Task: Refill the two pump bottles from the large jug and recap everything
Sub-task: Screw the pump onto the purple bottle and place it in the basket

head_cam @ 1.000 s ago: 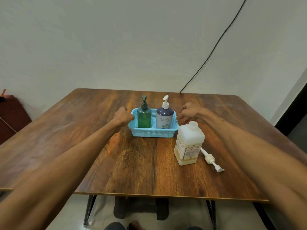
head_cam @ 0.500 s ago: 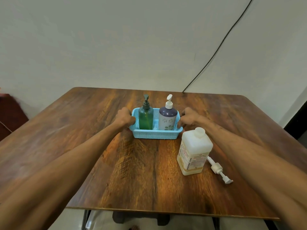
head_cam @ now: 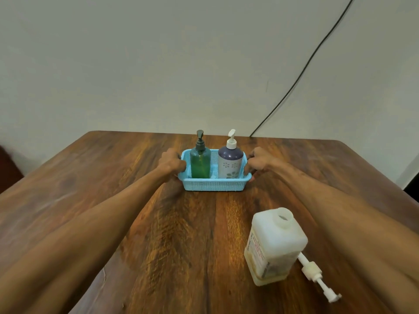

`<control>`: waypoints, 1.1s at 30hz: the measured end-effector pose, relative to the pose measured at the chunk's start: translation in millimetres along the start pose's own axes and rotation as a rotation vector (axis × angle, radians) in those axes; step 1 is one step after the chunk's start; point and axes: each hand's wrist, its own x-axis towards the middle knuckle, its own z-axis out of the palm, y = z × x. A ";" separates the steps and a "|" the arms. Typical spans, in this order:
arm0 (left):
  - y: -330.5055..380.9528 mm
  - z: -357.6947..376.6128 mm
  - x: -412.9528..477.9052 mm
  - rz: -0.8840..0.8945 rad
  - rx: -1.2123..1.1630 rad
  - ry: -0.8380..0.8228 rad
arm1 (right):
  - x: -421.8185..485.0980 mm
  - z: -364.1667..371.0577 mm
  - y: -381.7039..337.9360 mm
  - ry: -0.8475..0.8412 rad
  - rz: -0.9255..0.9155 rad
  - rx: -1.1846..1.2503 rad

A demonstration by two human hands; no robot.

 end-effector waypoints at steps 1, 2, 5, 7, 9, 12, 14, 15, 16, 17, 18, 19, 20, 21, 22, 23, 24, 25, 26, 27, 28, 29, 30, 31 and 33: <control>1.8 0.1 4.6 0.005 0.003 0.002 | 6.0 -0.7 0.3 -0.001 -0.001 0.003; 3.6 0.6 9.6 0.008 0.003 0.002 | 12.0 -1.4 0.8 -0.001 0.002 0.005; 8.5 2.8 21.4 0.012 0.001 -0.010 | 23.6 -3.9 1.5 -0.012 0.007 0.039; 9.6 5.4 30.3 0.012 0.007 -0.002 | 31.4 -5.8 2.3 -0.010 0.014 0.055; 10.2 8.3 38.2 0.014 0.014 0.011 | 38.3 -6.8 2.9 -0.004 0.019 0.060; 10.8 13.1 46.7 0.013 0.003 0.036 | 48.6 -6.8 3.8 0.023 0.014 0.036; 9.2 15.9 48.2 0.019 -0.005 0.059 | 52.9 -6.6 3.9 0.036 0.009 0.020; 7.6 16.8 47.9 0.029 -0.007 0.074 | 53.3 -7.0 3.7 0.038 0.011 0.017; 5.7 17.7 46.6 0.038 -0.010 0.087 | 53.7 -7.2 3.9 0.036 0.016 0.024; 4.6 18.8 44.1 0.043 -0.018 0.094 | 52.5 -8.0 5.1 0.027 0.022 0.046; 3.9 19.4 40.6 0.046 -0.036 0.096 | 51.0 -8.4 6.7 0.015 0.027 0.087; 3.7 19.6 35.3 0.052 -0.062 0.093 | 47.8 -8.3 8.0 0.009 0.030 0.135; 4.0 19.4 29.2 0.063 -0.087 0.092 | 42.4 -8.6 9.7 0.014 0.028 0.179; 5.0 19.2 22.3 0.073 -0.106 0.098 | 36.2 -8.9 11.0 0.027 0.024 0.215; 6.3 17.9 14.4 0.080 -0.117 0.109 | 28.5 -9.3 12.0 0.047 0.015 0.239; 8.0 16.5 6.3 0.087 -0.117 0.126 | 19.8 -10.4 13.0 0.071 0.003 0.234; 9.7 14.8 -0.6 0.096 -0.107 0.149 | 12.0 -11.8 14.1 0.097 -0.012 0.211; 11.6 12.3 -9.1 0.113 -0.090 0.172 | 1.2 -14.0 14.9 0.124 -0.026 0.189; 13.9 9.7 -18.2 0.132 -0.071 0.190 | -8.7 -16.3 15.8 0.148 -0.039 0.178; 16.3 6.9 -28.1 0.153 -0.054 0.203 | -20.6 -19.3 16.7 0.167 -0.049 0.180; 19.7 3.7 -38.6 0.175 -0.043 0.212 | -32.0 -22.4 17.2 0.183 -0.060 0.193; 23.1 0.6 -48.4 0.200 -0.043 0.218 | -43.2 -25.0 16.6 0.195 -0.070 0.206; 27.1 -3.2 -60.9 0.222 -0.051 0.218 | -56.9 -27.8 16.3 0.211 -0.081 0.208; 30.6 -6.5 -72.7 0.245 -0.061 0.217 | -70.3 -30.1 15.1 0.225 -0.092 0.198; 37.9 -11.9 -99.8 0.287 -0.089 0.200 | -98.5 -34.0 14.4 0.250 -0.116 0.190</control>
